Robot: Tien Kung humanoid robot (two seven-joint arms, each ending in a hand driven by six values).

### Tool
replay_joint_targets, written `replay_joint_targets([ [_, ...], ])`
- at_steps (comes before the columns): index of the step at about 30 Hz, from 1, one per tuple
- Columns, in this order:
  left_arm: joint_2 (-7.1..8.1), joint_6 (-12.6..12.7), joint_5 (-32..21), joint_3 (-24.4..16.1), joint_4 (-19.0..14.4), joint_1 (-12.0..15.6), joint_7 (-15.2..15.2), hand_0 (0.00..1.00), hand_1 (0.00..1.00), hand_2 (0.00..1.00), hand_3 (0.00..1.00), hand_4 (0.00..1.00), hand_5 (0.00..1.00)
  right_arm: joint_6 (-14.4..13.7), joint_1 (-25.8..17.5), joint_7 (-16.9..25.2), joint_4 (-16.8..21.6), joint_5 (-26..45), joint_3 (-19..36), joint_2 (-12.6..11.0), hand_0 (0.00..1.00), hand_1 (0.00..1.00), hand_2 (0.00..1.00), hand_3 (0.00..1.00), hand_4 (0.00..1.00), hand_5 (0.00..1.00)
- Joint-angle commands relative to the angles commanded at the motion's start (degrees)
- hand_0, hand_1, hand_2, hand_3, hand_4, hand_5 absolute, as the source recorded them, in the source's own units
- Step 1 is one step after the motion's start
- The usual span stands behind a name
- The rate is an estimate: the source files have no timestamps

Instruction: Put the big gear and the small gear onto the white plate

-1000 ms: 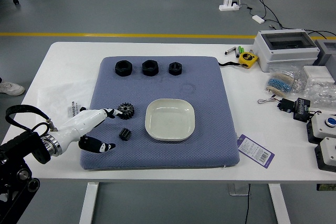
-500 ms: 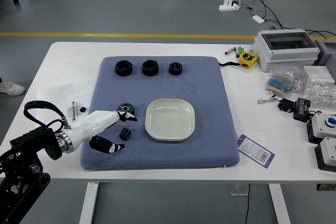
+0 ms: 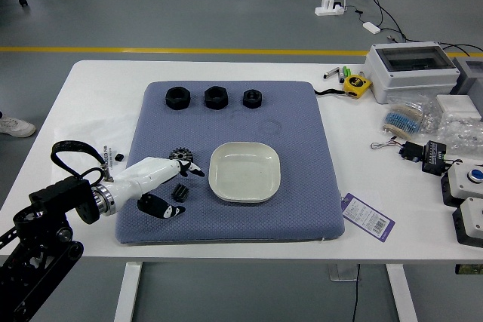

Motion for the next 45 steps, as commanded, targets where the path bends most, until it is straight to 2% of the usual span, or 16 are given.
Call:
replay_joint_targets([
  [3, -0.29, -0.1, 2.2, -0.3, 1.4, -0.3, -0.5, 0.737, 0.722, 0.788, 0.796, 0.801, 0.002, -0.1, 0.0, 0.0, 0.0, -0.1, 0.0, -0.1, 0.646, 0.654, 0.744, 0.608, 0.867, 0.748],
  [4, -0.37, -0.1, 2.5, -0.5, 1.6, -0.3, -0.5, 0.723, 0.674, 0.746, 0.793, 0.803, 0.002, -0.1, 0.0, 0.0, 0.0, -0.1, 0.0, -0.1, 0.645, 0.652, 0.744, 0.607, 0.867, 0.746],
  [9, -0.55, -0.1, 3.2, -0.5, 2.7, -0.3, -0.9, 0.723, 0.674, 0.746, 0.793, 0.803, 0.002, -0.2, 0.0, 0.0, 0.0, -0.1, 0.0, -0.1, 0.645, 0.652, 0.744, 0.607, 0.867, 0.746],
  [10, -0.61, 0.0, 3.3, -0.4, 2.9, -0.3, -1.0, 0.694, 0.631, 0.694, 0.776, 0.783, 0.002, -0.2, 0.0, 0.0, 0.0, -0.1, 0.0, -0.1, 0.644, 0.651, 0.742, 0.606, 0.866, 0.744],
  [15, -0.87, 0.1, 4.1, -0.7, 3.9, -0.3, -1.2, 0.694, 0.631, 0.694, 0.776, 0.783, 0.002, -0.2, 0.0, -0.1, 0.0, -0.3, 0.2, -0.1, 0.644, 0.651, 0.742, 0.606, 0.866, 0.744],
  [16, -0.85, 0.2, 4.1, -0.7, 4.1, -0.2, -1.3, 0.589, 0.535, 0.582, 0.661, 0.645, 0.002, -0.3, 0.1, -0.1, 0.0, -0.5, 0.2, -0.1, 0.643, 0.65, 0.741, 0.603, 0.861, 0.734],
  [21, -0.89, 0.2, 4.0, -1.0, 4.5, -0.1, -1.3, 0.589, 0.535, 0.582, 0.661, 0.645, 0.002, -0.4, 0.1, -0.2, 0.0, -0.8, 0.3, -0.1, 0.643, 0.65, 0.741, 0.603, 0.861, 0.734],
  [22, -0.89, 0.2, 4.0, -1.0, 4.5, -0.1, -1.3, 0.55, 0.494, 0.539, 0.557, 0.599, 0.002, -0.4, 0.1, -0.2, 0.0, -0.8, 0.3, -0.1, 0.643, 0.649, 0.739, 0.602, 0.861, 0.732],
  [28, -0.92, 0.7, 3.4, -0.9, 4.5, -0.2, -1.7, 0.55, 0.494, 0.539, 0.557, 0.599, 0.002, -0.5, 0.1, -0.2, 0.0, -0.7, 0.3, -0.2, 0.643, 0.649, 0.739, 0.602, 0.861, 0.732],
  [29, -0.93, 0.7, 3.4, -0.9, 4.5, -0.2, -1.7, 0.461, 0.439, 0.474, 0.501, 0.551, 0.002, -0.5, 0.2, -0.2, 0.0, -0.7, 0.3, -0.2, 0.643, 0.648, 0.737, 0.603, 0.861, 0.733],
  [34, -0.88, 0.5, 3.8, -0.9, 4.9, -0.2, -1.6, 0.461, 0.439, 0.474, 0.501, 0.551, 0.002, -0.6, 0.1, -0.2, 0.0, -0.8, 0.3, -0.1, 0.643, 0.648, 0.737, 0.603, 0.861, 0.733],
  [35, -0.88, 0.5, 3.8, -0.9, 4.9, -0.2, -1.6, 0.412, 0.397, 0.436, 0.473, 0.523, 0.002, -0.6, 0.1, -0.2, 0.0, -0.8, 0.3, -0.1, 0.643, 0.647, 0.737, 0.601, 0.859, 0.73],
  [45, -0.69, 0.2, 2.9, -1.3, 3.7, 0.1, -1.1, 0.398, 0.388, 0.428, 0.463, 0.546, 0.002, -0.7, -0.1, -0.3, 0.0, -1.1, 0.6, -0.1, 0.643, 0.647, 0.737, 0.6, 0.859, 0.73],
])
